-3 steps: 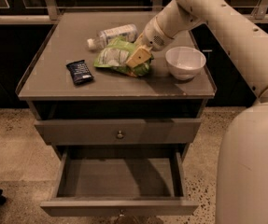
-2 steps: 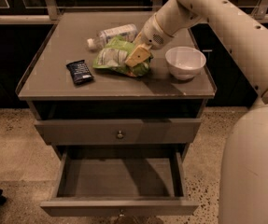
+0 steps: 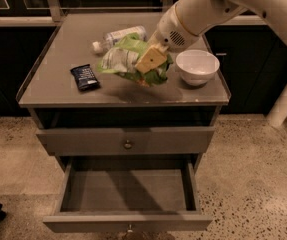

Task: Place green rice chip bag into middle drawer

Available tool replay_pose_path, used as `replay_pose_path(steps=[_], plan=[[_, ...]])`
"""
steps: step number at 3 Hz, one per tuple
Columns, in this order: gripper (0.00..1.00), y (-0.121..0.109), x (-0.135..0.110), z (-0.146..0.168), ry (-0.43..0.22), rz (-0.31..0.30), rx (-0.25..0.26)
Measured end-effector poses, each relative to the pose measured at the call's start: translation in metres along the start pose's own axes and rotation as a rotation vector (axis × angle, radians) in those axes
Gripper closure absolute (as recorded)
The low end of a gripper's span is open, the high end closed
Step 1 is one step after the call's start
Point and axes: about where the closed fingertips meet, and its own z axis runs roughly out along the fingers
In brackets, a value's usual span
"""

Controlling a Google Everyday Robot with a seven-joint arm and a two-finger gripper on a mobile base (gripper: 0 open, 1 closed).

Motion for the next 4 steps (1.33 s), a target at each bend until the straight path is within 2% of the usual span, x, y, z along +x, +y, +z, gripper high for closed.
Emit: replay_pose_path(steps=[1,2,3,4], plan=[[1.0,0.051,-0.008,-0.027,-0.005,0.006,0.073],[1.0,0.093,0.012,-0.028,0.012,0.067,0.083],[1.0,0.098,0.019,-0.024,0.027,0.07,0.075],[1.0,0.11,0.027,-0.01,-0.032,0.079,0.054]])
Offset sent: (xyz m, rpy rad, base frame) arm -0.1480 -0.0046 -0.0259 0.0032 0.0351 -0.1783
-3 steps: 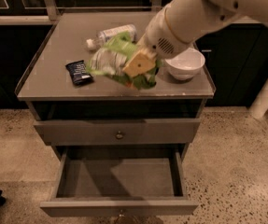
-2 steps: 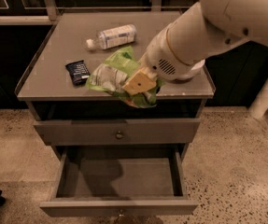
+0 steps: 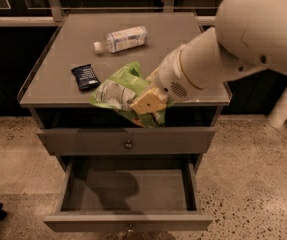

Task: Place green rice chip bag into middle drawer

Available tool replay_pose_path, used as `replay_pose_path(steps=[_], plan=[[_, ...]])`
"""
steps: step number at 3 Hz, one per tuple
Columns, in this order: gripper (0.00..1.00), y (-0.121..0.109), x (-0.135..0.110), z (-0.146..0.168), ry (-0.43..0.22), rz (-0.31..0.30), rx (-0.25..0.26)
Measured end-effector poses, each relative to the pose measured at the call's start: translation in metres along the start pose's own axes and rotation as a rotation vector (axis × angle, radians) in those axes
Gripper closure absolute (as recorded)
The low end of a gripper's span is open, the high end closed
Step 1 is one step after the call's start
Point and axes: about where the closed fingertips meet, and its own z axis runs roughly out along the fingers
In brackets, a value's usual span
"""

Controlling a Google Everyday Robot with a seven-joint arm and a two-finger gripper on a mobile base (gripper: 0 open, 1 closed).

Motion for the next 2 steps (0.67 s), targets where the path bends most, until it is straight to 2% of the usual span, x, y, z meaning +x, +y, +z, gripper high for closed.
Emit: replay_pose_path(steps=[1,2], plan=[[1.0,0.025,0.043,0.028,-0.094,0.097,-0.019],[1.0,0.057,0.103,0.074,-0.186,0.226,-0.064]])
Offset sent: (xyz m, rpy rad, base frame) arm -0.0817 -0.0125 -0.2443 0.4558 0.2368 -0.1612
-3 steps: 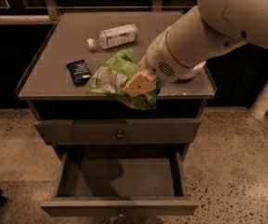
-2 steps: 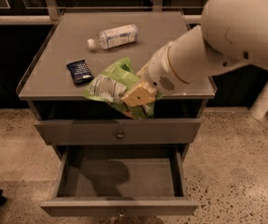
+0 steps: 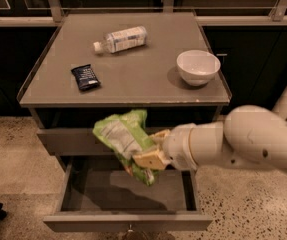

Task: Place green rice chip bag into middle drawer

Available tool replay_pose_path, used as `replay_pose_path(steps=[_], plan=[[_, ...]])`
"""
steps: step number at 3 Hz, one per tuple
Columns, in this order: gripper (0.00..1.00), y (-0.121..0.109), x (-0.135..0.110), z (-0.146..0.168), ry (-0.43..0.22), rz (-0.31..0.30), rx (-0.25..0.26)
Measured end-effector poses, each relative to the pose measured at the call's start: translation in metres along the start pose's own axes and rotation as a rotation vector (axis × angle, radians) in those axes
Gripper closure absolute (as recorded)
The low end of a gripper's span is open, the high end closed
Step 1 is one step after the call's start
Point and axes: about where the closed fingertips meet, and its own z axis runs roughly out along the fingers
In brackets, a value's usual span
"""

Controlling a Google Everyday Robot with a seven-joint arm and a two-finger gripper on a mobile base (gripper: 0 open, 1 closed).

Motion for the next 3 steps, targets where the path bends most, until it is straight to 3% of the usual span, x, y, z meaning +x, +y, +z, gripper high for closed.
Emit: replay_pose_path(steps=[1,2,3], plan=[[1.0,0.011,0.064,0.036,-0.057,0.125,-0.063],[1.0,0.012,0.114,0.07,-0.064,0.232,-0.11],[1.0,0.013,0.12,0.076,-0.07,0.251,-0.124]])
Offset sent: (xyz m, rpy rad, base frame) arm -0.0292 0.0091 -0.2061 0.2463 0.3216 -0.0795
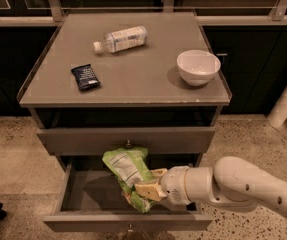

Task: Place green rice chip bag into middle drawer

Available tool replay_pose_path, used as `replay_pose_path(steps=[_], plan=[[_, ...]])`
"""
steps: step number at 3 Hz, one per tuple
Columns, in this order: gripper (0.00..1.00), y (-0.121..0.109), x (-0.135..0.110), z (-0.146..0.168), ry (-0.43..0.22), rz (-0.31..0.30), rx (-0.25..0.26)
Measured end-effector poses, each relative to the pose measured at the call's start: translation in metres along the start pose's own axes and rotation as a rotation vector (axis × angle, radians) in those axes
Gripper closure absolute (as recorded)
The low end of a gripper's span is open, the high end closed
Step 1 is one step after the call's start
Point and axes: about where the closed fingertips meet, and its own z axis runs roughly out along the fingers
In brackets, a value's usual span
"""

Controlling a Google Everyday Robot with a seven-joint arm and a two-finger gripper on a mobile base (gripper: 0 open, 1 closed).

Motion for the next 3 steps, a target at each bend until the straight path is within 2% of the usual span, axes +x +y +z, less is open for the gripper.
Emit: replay_pose_path(steps=[1,2,3], plan=[[1.0,-0.002,0.009,0.004,0.005,0.034,0.003],[1.0,-0.035,0.055,0.012,-0.007,0.162,0.032],[1.0,-0.069,0.107,0.033,-0.013,0.296,0.023]])
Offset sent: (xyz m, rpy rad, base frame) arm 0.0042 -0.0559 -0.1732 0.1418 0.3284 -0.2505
